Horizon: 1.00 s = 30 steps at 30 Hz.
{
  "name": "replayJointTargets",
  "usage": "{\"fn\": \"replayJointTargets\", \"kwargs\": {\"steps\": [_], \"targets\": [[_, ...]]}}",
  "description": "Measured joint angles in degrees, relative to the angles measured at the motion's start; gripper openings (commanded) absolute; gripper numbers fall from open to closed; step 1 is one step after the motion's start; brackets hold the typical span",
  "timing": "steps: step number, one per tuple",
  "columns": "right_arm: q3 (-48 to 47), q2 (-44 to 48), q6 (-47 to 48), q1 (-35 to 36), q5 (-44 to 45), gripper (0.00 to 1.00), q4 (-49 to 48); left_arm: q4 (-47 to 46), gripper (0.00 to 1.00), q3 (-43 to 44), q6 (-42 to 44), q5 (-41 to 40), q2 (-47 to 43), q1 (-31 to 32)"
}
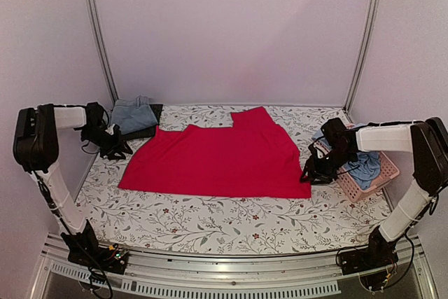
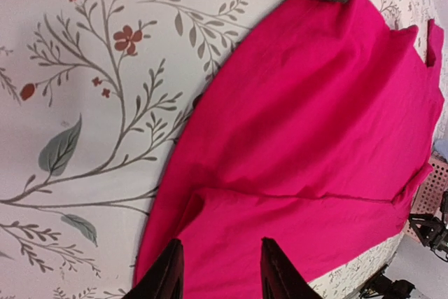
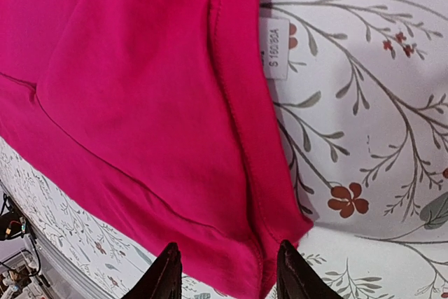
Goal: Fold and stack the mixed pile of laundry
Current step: Adjust the 1/3-folded T-shirt at the center of the board.
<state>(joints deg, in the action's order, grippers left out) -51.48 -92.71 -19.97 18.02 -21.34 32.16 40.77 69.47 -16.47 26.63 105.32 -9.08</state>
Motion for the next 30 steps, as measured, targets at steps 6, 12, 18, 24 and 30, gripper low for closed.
{"fn": "replayJointTargets", "kwargs": {"steps": [6,12,18,24,30], "targets": [[-3.8,-3.4,0.7,0.0,-0.5,0.42,-0.9,-0.5,0.36,4.4,0.2,0.7,4.1,0.3],[-3.4,-3.8,0.9,0.0,-0.4,0.43,-0.3,0.6,0.42,3.2,0.3,-0.3,3.6,1.2],[-2.5,-3.8,1.1,0.0,-2.1,0.34,-0.6,2.0,0.41,-2.9,-0.1,-2.0,-0.1,1.2],[-2.5,-5.6,1.4,0.0,-4.3,0.26,-1.4,3.1,0.41,-7.2,-1.4,-4.6,-2.4,1.2],[-1.6,-6.0,1.7,0.0,-5.0,0.01,-1.9,3.5,0.41,-7.5,-1.8,-6.6,-2.8,1.2]]}}
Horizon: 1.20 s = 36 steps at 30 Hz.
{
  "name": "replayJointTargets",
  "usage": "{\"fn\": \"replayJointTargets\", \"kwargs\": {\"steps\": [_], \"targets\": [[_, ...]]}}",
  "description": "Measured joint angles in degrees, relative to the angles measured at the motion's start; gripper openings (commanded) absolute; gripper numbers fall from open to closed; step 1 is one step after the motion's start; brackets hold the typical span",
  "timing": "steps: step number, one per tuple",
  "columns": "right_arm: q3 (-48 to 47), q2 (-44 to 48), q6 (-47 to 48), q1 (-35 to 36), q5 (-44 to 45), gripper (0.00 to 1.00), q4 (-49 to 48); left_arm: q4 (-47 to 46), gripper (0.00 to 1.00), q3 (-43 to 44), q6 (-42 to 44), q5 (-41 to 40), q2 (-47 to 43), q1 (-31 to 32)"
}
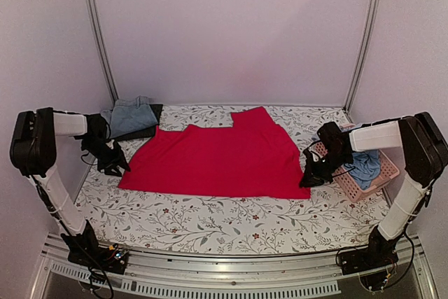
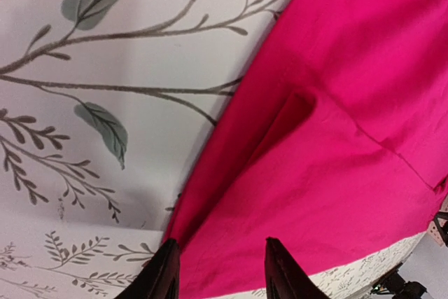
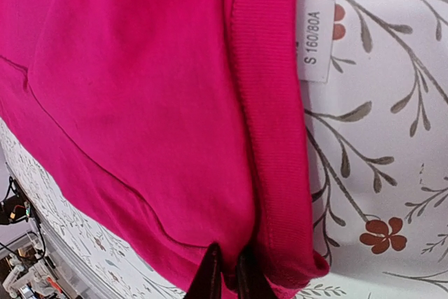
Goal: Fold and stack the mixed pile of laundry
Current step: Adjust the 1/3-folded T-shirt at the center of the board.
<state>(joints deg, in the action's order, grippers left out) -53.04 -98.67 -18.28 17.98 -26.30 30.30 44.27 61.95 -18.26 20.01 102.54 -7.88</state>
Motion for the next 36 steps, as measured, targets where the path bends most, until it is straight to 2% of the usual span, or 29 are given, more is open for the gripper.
{"fn": "replayJointTargets", "kwargs": {"steps": [8,21,25,30,33,36], "targets": [[0.5,0.0,0.4,0.0,-0.4,0.0,-0.3,-0.2,0.41,0.1,0.2,-0.7,0.0,0.0],[0.5,0.0,0.5,-0.1,-0.4,0.0,-0.3,-2.0,0.34,1.8,1.6,1.3,3.1,1.0],[0.5,0.0,0.5,-0.2,-0.5,0.0,-0.3,-2.1,0.26,1.8,1.7,1.4,3.3,1.4],[0.5,0.0,0.6,-0.4,-0.6,0.0,-0.3,-2.1,0.3,1.8,2.0,0.2,3.3,1.5],[0.5,0.0,0.6,-0.4,-0.7,0.0,-0.3,-2.1,0.24,1.8,2.0,-0.5,3.3,1.5],[0.5,0.0,0.8,-0.4,-0.8,0.0,-0.3,-2.1,0.11,1.8,2.2,-1.0,3.3,1.6]]}}
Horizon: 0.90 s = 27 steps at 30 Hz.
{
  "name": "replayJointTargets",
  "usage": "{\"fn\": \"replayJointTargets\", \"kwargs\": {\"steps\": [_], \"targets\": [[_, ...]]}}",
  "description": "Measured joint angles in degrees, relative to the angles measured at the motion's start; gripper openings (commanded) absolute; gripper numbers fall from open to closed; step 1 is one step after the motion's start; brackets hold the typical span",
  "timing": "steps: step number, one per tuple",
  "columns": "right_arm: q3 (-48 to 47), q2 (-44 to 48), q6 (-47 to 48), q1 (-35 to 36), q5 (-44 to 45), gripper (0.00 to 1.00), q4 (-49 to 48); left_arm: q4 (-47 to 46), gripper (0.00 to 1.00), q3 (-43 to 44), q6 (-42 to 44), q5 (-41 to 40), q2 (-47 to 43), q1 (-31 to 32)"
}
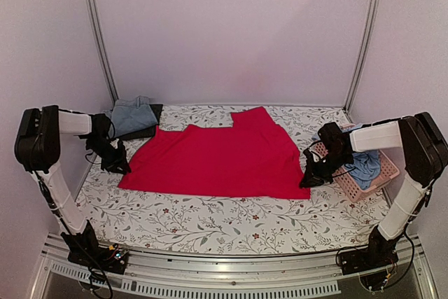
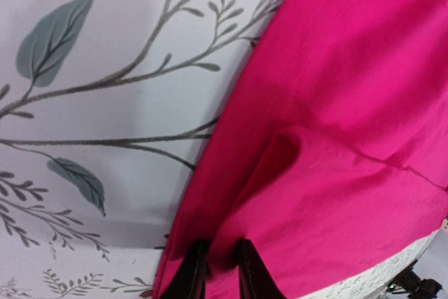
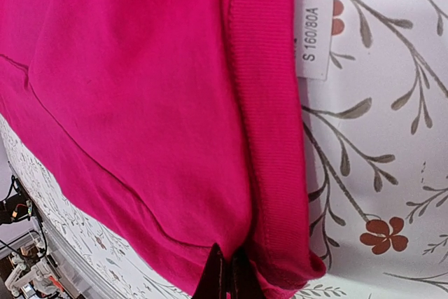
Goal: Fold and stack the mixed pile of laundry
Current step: Adjust the 1/3-folded T-shirt at the center of the board.
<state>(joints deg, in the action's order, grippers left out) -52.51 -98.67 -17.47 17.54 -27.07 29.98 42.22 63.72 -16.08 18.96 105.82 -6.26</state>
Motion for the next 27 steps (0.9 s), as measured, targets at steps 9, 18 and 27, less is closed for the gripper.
{"fn": "replayJointTargets", "kwargs": {"steps": [9,18,27], "targets": [[0.0,0.1,0.2,-0.1,-0.4,0.0,0.1,0.5,0.0,-0.5,-0.1,-0.2,-0.7,0.3],[1.2,5.7,-0.5,-0.1,-0.7,0.0,2.0,5.6,0.0,-0.9,-1.2,-2.4,-7.0,0.4],[5.8,10.1,-0.9,-0.1,-1.0,0.0,4.4,9.2,0.0,-4.7,-1.5,-3.2,-8.6,0.4]]}}
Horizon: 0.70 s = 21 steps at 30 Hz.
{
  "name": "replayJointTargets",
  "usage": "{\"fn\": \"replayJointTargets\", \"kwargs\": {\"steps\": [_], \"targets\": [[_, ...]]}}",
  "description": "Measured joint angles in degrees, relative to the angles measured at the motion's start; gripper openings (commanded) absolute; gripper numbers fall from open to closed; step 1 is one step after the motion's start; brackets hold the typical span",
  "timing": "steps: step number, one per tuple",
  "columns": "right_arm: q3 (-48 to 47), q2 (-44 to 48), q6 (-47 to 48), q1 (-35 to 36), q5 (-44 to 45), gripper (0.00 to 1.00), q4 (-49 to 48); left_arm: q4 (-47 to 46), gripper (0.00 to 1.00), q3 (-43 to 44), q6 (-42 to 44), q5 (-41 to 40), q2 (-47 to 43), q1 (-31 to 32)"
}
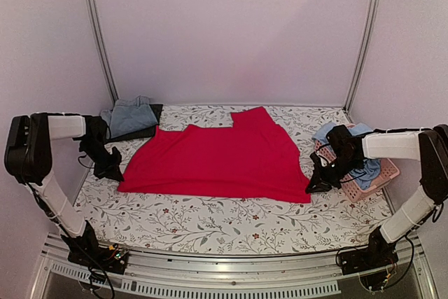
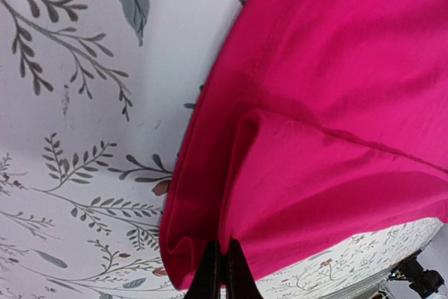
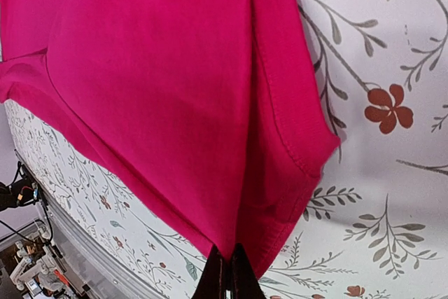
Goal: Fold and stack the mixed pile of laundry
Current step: Adjust the 1/3-folded T-shirt at the center of the board.
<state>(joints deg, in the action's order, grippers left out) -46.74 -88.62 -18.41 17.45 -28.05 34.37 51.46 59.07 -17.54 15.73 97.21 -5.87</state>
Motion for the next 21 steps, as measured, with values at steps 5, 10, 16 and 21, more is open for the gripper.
{"fn": "replayJointTargets", "kwargs": {"steps": [5,10,16,21], "targets": [[0.6,1.7,-0.2,0.0,-0.1,0.0,0.7,0.8,0.0,0.0,-0.4,-1.0,-0.7,0.0],[0.6,1.6,-0.2,0.0,-0.1,0.0,0.8,1.3,0.0,0.0,-1.1,-2.3,-1.0,0.0],[-0.3,-0.6,0.0,0.0,1.2,0.0,1.2,1.8,0.0,0.0,-2.0,-4.4,-1.0,0.3],[-4.5,-2.8,0.4,0.0,3.8,0.0,2.1,1.9,0.0,0.0,-2.4,-6.4,-0.3,1.1]]}}
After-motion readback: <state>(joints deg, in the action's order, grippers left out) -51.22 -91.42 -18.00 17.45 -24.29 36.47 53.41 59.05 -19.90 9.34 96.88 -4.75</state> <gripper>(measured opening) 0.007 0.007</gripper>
